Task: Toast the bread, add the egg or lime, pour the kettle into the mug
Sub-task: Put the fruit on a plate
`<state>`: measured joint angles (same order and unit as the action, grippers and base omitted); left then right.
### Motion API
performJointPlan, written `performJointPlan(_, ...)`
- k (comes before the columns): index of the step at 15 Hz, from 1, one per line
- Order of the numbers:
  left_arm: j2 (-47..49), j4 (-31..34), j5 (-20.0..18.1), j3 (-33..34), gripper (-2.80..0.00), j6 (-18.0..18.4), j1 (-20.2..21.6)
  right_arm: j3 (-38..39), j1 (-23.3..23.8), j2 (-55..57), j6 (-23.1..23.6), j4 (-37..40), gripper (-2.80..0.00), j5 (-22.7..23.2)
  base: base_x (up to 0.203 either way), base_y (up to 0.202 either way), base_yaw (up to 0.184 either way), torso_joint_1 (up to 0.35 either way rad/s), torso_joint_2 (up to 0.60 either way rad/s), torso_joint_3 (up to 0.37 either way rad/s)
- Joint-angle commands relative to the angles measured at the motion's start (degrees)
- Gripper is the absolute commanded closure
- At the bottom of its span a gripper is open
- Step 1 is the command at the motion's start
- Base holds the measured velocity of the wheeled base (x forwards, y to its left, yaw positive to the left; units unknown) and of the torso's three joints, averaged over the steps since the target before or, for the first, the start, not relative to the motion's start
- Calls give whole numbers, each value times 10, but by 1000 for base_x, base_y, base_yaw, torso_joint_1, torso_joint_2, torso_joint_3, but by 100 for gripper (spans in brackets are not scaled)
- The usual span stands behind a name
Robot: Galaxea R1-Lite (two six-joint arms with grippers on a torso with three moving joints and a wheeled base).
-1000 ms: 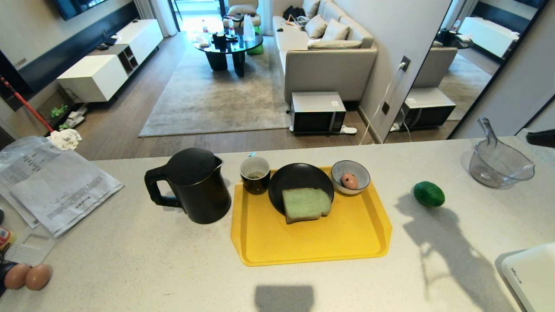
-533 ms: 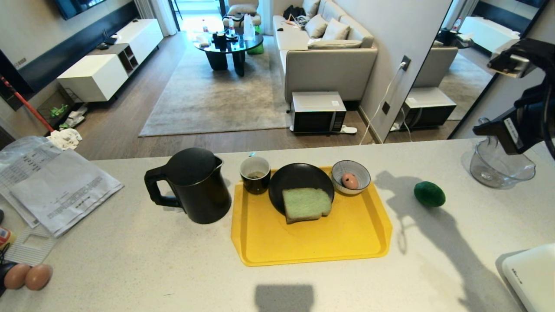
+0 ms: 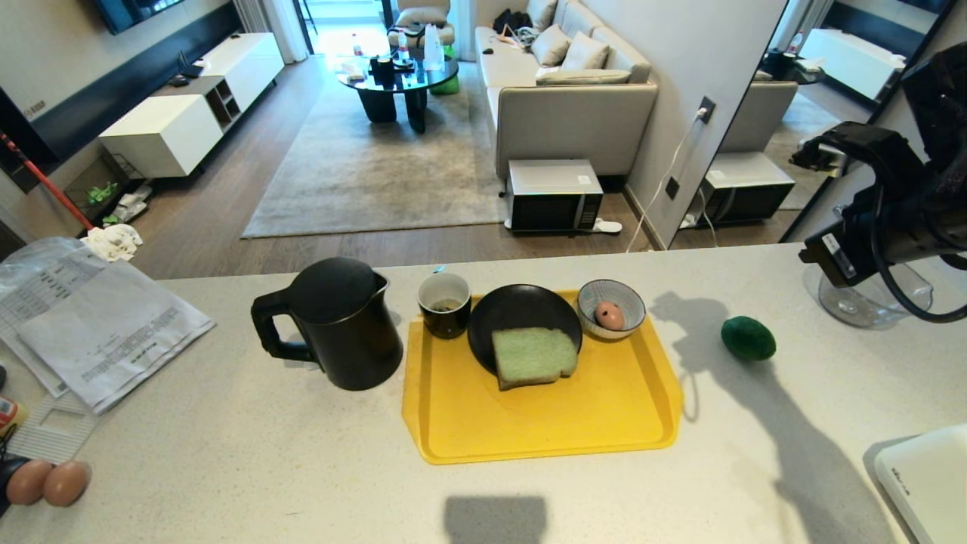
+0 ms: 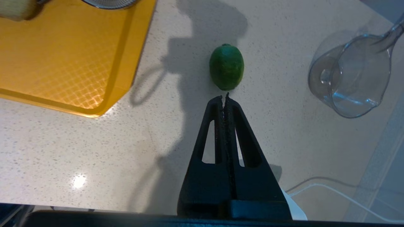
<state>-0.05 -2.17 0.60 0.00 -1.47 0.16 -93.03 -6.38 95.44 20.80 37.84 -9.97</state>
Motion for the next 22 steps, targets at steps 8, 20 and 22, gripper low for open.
performJointPlan(8, -1, 0, 0, 8, 0, 0, 0, -3, 68, 68, 13, -2, -280, -34, 0, 0, 0, 0, 0, 0)
performJointPlan(20, -1, 0, 0, 8, 0, 0, 0, -64, 127, 190, 119, -82, -280, -7, 0, 0, 0, 0, 0, 0)
performJointPlan(22, -1, 0, 0, 8, 0, 0, 0, -62, 136, 189, 121, -83, -280, -8, 0, 0, 0, 0, 0, 0)
